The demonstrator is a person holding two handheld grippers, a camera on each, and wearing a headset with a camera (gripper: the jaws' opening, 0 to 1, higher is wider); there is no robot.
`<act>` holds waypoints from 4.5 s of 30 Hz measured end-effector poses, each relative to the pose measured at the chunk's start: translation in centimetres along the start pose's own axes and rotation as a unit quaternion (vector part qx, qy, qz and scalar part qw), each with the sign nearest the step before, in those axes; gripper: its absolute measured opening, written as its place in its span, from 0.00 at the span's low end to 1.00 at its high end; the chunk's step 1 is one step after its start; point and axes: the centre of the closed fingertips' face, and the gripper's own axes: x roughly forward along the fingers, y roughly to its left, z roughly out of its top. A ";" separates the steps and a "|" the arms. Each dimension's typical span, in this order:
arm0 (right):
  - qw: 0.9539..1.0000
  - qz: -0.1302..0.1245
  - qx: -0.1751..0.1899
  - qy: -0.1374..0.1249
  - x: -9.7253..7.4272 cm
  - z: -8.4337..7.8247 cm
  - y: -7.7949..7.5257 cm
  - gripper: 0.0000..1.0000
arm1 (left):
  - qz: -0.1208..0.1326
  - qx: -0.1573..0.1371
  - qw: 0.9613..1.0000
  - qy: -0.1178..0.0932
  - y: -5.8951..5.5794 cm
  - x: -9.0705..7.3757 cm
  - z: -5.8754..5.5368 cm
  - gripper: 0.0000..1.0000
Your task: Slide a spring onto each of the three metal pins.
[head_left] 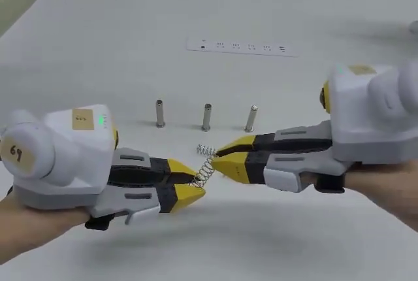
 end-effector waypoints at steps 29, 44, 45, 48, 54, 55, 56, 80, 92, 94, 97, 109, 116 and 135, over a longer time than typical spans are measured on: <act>0.994 0.009 -0.098 0.056 -0.1 -0.3 0.5 0.15 | 0.001 0.020 1.000 0.004 -0.3 0.0 0.1 0.01; 0.970 0.068 -0.177 0.149 -1.0 -1.5 1.1 0.18 | -0.034 0.059 0.996 0.052 -1.7 0.4 -1.4 0.01; 0.966 0.076 -0.187 0.161 -1.1 -1.7 1.2 0.18 | -0.036 0.065 0.996 0.057 -1.7 0.4 -1.6 0.01; 0.957 0.089 -0.206 0.183 -1.0 -2.3 1.6 0.17 | -0.042 0.081 0.993 0.071 -1.8 0.4 -2.0 0.01; 0.942 0.108 -0.232 0.218 -0.3 -3.6 1.6 0.17 | -0.052 0.102 0.989 0.090 -1.9 0.6 -2.3 0.01; 0.941 0.110 -0.233 0.220 -0.2 -3.6 1.6 0.17 | -0.054 0.106 0.989 0.093 -2.0 0.6 -2.4 0.01; 0.938 0.112 -0.240 0.222 0.0 -3.7 1.7 0.17 | -0.057 0.112 0.987 0.098 -2.1 0.6 -2.5 0.01; 0.930 0.124 -0.245 0.244 1.5 -5.5 2.1 0.11 | -0.063 0.116 0.986 0.101 -2.4 0.9 -2.3 0.01; 0.929 0.122 -0.248 0.246 1.7 -5.4 2.0 0.08 | -0.063 0.114 0.986 0.100 -2.3 0.9 -2.2 0.01; 0.930 0.122 -0.244 0.244 1.6 -5.5 2.0 0.08 | -0.063 0.115 0.986 0.100 -2.2 0.9 -2.2 0.01; 0.933 0.119 -0.239 0.240 1.6 -5.4 1.9 0.08 | -0.062 0.110 0.987 0.098 -2.2 0.9 -2.1 0.01; 0.936 0.119 -0.235 0.235 1.4 -5.3 2.0 0.08 | -0.064 0.109 0.987 0.095 -2.4 1.0 -2.0 0.01; 0.936 0.118 -0.231 0.237 1.4 -5.5 2.1 0.08 | -0.064 0.108 0.988 0.094 -2.7 1.1 -2.1 0.02; 0.935 0.119 -0.231 0.241 1.3 -5.4 1.9 0.08 | -0.032 0.062 0.996 0.059 -2.1 0.6 -1.6 0.11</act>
